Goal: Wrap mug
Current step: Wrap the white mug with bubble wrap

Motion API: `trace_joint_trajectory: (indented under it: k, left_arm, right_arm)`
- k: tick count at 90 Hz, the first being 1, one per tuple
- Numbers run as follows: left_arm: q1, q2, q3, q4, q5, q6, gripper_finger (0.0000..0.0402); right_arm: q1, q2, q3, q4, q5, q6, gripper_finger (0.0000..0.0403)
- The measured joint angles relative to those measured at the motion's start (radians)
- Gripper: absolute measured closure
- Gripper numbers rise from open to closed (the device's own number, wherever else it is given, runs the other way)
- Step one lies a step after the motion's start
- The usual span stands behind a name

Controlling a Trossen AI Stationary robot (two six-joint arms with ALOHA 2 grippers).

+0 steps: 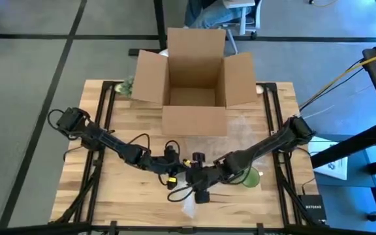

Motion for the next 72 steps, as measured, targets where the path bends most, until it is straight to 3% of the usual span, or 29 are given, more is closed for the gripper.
trace_joint_trajectory:
  k: [19,41,55,72]
  left_arm:
    - [0.000,0.001,-0.001,0.007,0.001,0.000,0.0402]
    - [-0.016,-0.012,0.015,0.000,0.015,0.004,0.0402]
    - [-0.043,-0.062,0.037,-0.030,0.018,0.017,0.0402]
    - [-0.084,-0.180,0.070,-0.243,-0.009,0.003,0.0402]
  right_arm:
    - [-0.001,0.045,-0.001,-0.033,0.046,0.017,0.0250]
    - [0.000,0.018,-0.001,-0.060,-0.016,0.014,0.0390]
    - [0.000,0.000,0.002,-0.103,-0.025,0.018,0.0387]
    - [-0.005,-0.011,0.069,-0.183,-0.008,0.015,0.0397]
